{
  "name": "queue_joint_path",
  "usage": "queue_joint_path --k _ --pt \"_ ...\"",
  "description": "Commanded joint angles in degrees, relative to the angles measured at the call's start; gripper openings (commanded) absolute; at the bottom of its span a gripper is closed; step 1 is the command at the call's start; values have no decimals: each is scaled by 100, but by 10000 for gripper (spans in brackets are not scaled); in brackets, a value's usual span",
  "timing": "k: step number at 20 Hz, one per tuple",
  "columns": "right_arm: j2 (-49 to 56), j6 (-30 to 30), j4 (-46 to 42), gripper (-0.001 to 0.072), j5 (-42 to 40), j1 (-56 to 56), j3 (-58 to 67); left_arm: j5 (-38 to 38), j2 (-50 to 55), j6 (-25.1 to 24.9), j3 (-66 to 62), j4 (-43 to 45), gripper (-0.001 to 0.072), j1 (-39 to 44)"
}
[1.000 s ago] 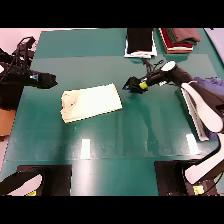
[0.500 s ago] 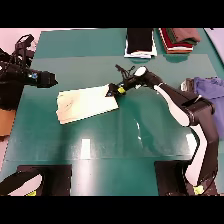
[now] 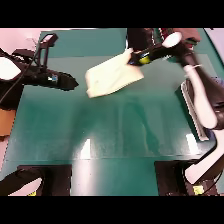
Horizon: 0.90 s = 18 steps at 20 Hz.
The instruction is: Fold the shirts.
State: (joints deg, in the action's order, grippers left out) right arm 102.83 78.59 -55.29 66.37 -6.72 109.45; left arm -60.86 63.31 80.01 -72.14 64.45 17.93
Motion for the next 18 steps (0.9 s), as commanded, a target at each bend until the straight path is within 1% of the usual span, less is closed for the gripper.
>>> queue_joint_path --k 1,3,5,9,14,18 --pt "-831 505 -1303 14 560 1220 50 280 -4 9 -7 -24 26 481" --pt "-1161 682 -1558 14 702 2006 50 334 -4 59 -7 -63 27 542" --pt "-1346 798 -1523 14 815 2767 46 343 -4 120 -7 -107 27 542" --pt "-1460 800 -1488 14 898 3744 46 409 -4 385 -7 -149 27 542" --pt "-1698 798 -1467 14 704 4024 61 511 -4 407 -7 -203 27 542" --pt "-1958 852 -1471 14 645 4026 737 509 -4 404 -7 -236 27 542"
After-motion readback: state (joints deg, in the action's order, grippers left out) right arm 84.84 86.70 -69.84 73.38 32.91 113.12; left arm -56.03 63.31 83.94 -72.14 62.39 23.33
